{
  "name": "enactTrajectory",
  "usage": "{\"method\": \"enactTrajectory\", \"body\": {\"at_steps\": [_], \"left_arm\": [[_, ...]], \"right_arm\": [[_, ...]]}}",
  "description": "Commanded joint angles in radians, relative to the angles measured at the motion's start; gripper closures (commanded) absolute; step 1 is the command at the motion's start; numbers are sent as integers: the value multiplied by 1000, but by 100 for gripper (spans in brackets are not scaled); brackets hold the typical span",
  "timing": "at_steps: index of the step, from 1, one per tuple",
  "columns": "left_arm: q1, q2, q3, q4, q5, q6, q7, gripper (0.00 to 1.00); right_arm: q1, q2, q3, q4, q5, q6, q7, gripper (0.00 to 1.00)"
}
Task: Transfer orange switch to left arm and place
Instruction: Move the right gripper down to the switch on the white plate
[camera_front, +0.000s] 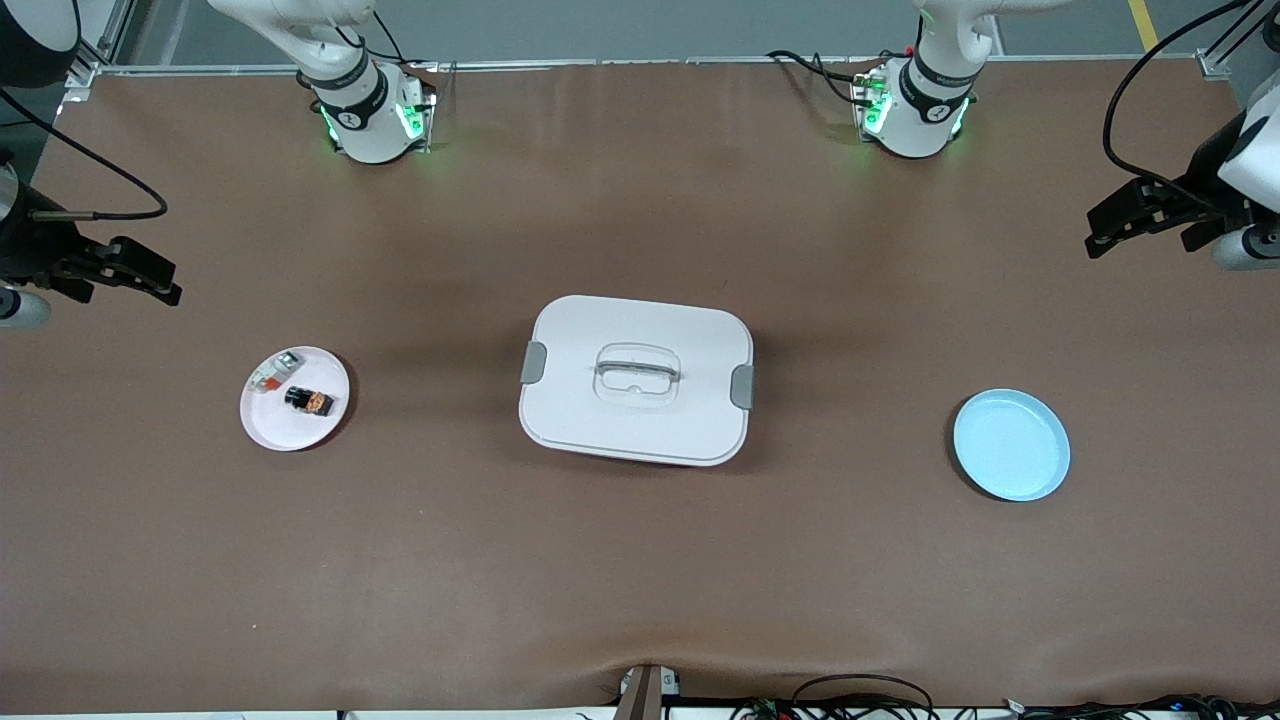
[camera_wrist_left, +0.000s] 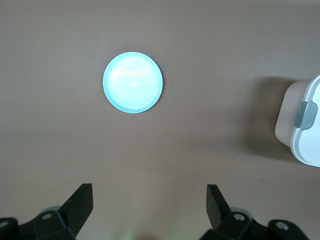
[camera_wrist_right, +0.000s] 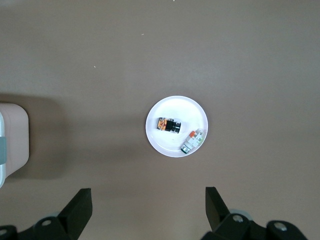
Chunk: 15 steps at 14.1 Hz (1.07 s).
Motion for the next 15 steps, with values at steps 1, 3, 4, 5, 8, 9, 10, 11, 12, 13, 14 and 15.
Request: {"method": "enactTrajectory", "body": {"at_steps": [1, 3, 4, 5, 8, 9, 10, 11, 12, 13, 14, 15], "left_arm": [[4, -7, -2, 7, 3, -7, 12, 0], [6, -12, 1, 9, 0, -7, 13, 0], [7, -13, 1, 9, 0, -7, 13, 0], [9, -12, 1, 9, 7, -7, 13, 0], [16, -12, 2, 9, 0, -7, 16, 0], [27, -13, 1, 7, -2, -7, 18, 0], [32, -15, 1, 6, -4, -7, 18, 0], [32, -19, 1, 6, -4, -7, 18, 0], [30, -19, -2, 6, -5, -6, 16, 0], [29, -13, -2, 6, -4, 2, 12, 0], [29, -9, -2, 6, -4, 3, 12, 0], [30, -6, -2, 3, -4, 6, 15, 0]], "right_arm": [[2, 9, 1, 21, -20, -10, 11, 0], [2, 9, 1, 20, -20, -10, 11, 0], [2, 9, 1, 18, -20, -10, 11, 0], [-1, 10, 1, 17, -20, -10, 11, 0], [-4, 21, 0, 6, -34, -4, 8, 0], [-3, 24, 0, -1, -45, -1, 8, 0], [-1, 27, 0, -15, -48, -1, 9, 0], [-1, 29, 0, -30, -49, 0, 11, 0], [-3, 39, 0, -41, -49, 5, 12, 0], [-3, 46, 0, -52, -49, 13, 12, 0], [-3, 56, 0, -69, -49, 29, 12, 0], [-3, 61, 0, -99, -49, 65, 12, 0]]}}
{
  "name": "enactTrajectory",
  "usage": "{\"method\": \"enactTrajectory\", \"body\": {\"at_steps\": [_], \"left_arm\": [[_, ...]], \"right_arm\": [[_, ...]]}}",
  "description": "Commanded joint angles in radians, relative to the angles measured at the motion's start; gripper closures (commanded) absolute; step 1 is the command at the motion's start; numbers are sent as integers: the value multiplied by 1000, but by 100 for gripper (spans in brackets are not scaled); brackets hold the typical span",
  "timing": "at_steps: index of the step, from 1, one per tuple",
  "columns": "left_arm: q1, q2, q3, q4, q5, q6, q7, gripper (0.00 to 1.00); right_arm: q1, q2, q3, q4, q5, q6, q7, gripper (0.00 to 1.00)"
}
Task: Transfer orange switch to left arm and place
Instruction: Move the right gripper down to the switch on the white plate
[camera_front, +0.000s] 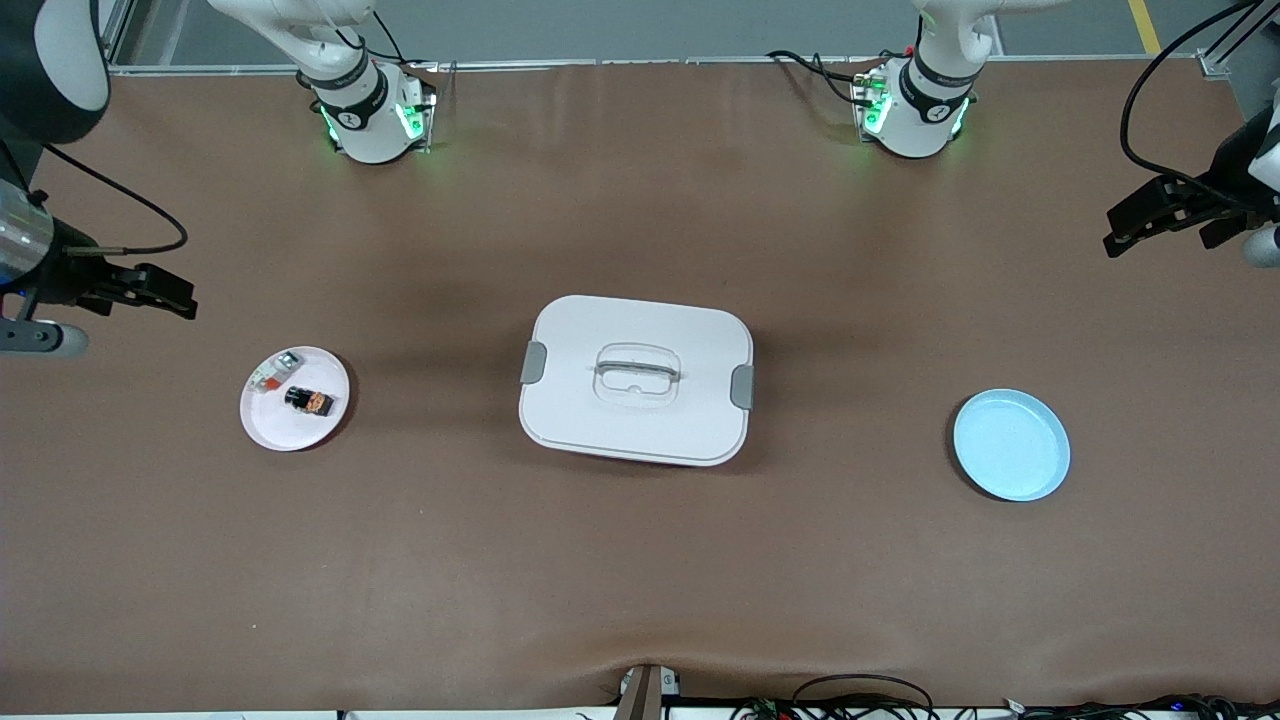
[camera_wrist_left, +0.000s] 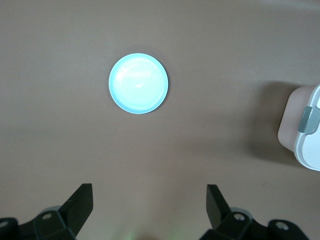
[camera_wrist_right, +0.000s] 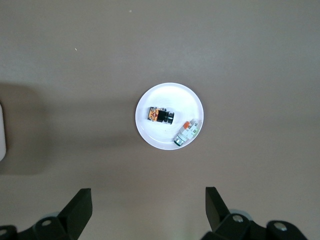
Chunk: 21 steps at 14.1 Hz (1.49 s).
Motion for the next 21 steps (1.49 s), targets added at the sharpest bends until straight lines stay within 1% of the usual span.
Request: {"method": "enactTrajectory", "body": {"at_steps": [1, 4, 7, 8, 9, 12, 15, 17, 21], "left_arm": [[4, 4, -4, 0, -4, 11, 12, 0], [4, 16, -4, -3, 3, 23, 12, 0], [3, 15, -5, -6, 1, 40, 12, 0], [1, 15, -5, -6, 4, 40, 12, 0], [-2, 16, -7, -3, 7, 45, 12, 0], [-2, 15, -8, -3, 1, 57, 7, 0], [-5, 16, -8, -8, 0, 71, 4, 0], [-5, 21, -10, -22, -2, 71, 0, 0], [-20, 24, -16, -22, -4, 72, -5, 0]], "right_arm": [[-3, 6, 3, -87, -19, 85, 12, 0], [-6, 7, 2, -193, -18, 182, 14, 0], [-27, 12, 2, -355, -18, 411, 14, 0], [-34, 27, 2, -398, -18, 477, 14, 0], [-44, 44, 2, -417, -18, 515, 15, 0], [-76, 128, 2, -420, -16, 587, 20, 0], [-74, 168, 2, -420, -16, 590, 188, 0], [-72, 196, 0, -420, -16, 599, 230, 0], [-70, 286, 0, -417, -19, 719, 251, 0]]}}
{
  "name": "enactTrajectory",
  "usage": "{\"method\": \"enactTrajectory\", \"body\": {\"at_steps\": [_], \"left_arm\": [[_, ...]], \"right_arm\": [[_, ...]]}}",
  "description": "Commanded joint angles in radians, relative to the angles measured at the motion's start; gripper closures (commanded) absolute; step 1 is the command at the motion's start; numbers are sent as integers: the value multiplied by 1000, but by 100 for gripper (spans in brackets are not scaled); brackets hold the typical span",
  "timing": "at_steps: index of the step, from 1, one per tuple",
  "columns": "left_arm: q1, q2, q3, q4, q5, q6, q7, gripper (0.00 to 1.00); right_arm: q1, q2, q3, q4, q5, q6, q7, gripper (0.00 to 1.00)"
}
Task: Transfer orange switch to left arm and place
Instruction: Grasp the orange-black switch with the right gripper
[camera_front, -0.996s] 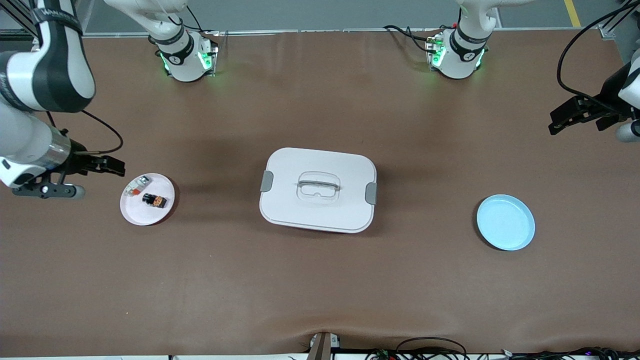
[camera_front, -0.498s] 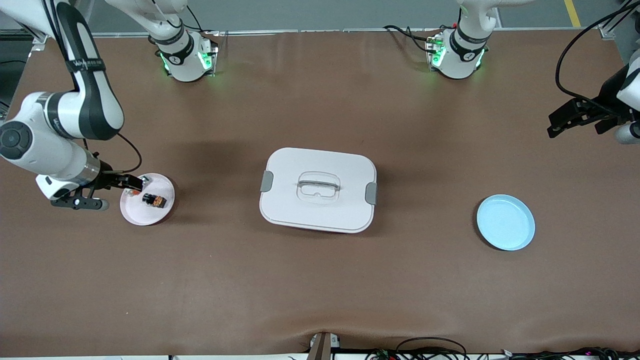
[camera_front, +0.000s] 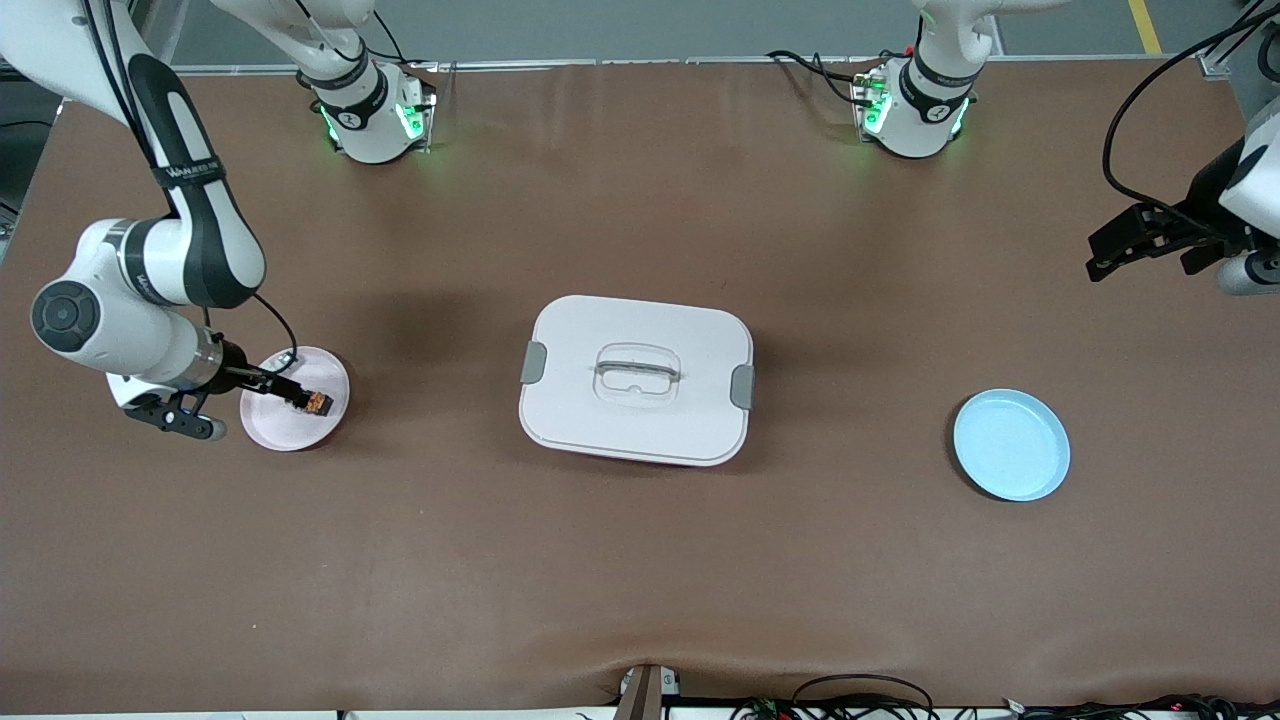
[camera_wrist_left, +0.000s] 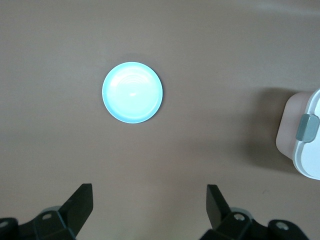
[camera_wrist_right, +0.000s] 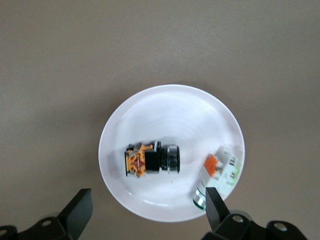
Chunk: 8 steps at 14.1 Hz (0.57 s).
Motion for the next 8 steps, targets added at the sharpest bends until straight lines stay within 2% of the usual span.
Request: {"method": "enactTrajectory", "body": {"at_steps": [1, 3, 8], "left_arm": [[-6, -4, -7, -7, -3, 10, -4, 0], [-4, -6, -8, -13, -3, 10, -4, 0], [-3, -15, -8, -30, -2, 11, 7, 0]], "right_arm": [[-1, 51, 7, 9, -27, 47, 32, 0], [2, 51, 5, 9, -33, 47, 32, 0], [7, 124, 5, 17, -69, 95, 34, 0]]}}
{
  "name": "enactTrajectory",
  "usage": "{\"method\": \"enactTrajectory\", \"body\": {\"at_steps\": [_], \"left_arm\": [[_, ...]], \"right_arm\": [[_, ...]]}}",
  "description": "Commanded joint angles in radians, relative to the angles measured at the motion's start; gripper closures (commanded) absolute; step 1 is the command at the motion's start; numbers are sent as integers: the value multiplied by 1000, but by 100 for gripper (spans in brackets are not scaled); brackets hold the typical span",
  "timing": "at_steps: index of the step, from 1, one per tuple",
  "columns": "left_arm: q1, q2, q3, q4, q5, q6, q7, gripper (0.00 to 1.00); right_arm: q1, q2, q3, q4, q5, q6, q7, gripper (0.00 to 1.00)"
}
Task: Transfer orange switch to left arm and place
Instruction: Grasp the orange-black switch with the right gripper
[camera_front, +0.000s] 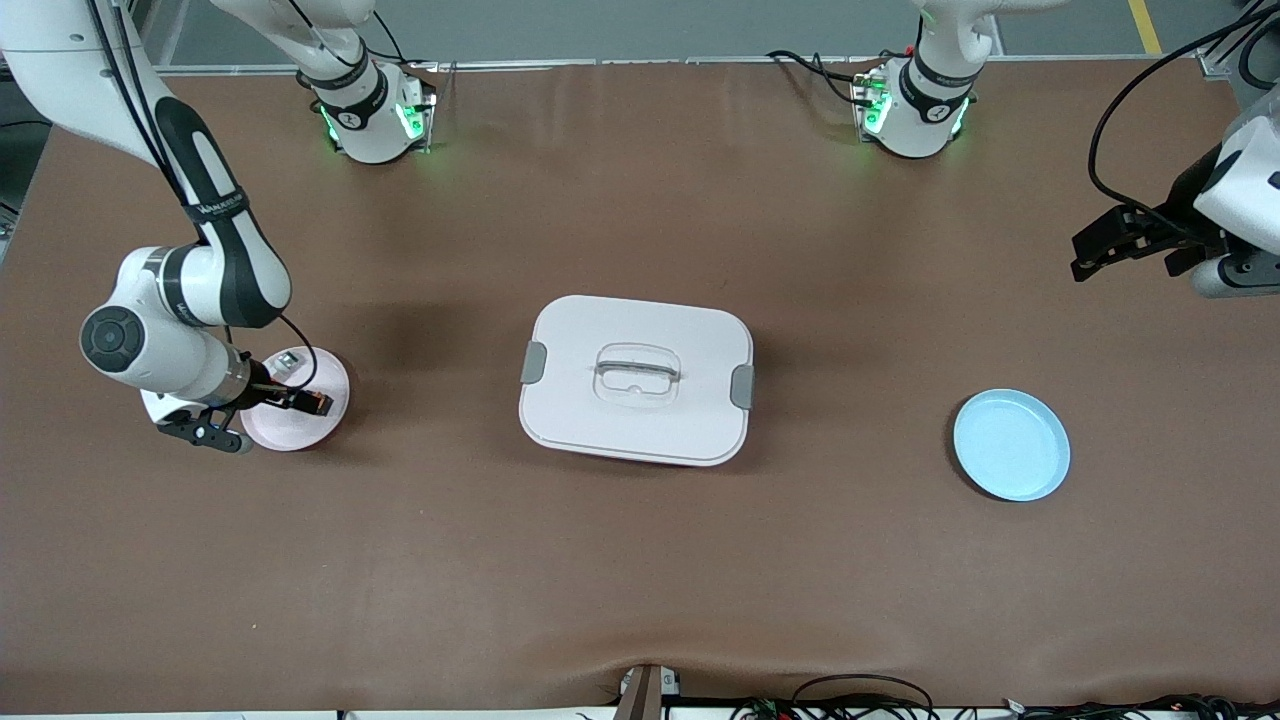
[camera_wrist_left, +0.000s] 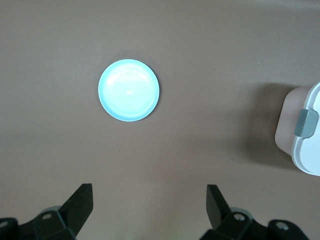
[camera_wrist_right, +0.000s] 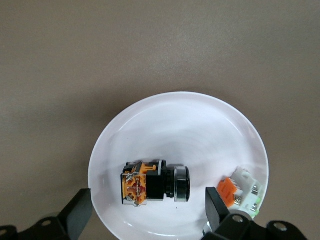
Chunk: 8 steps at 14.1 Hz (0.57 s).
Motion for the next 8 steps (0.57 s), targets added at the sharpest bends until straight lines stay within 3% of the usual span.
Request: {"method": "enactTrajectory", "body": {"at_steps": [1, 8], "left_arm": [[3, -12, -4, -19, -2, 17, 7, 0], [3, -18, -11, -23, -3, 17, 4, 0]], "right_arm": [[3, 34, 4, 15, -32, 11, 32, 0], [2, 69, 1, 19, -42, 17, 32, 0]]}}
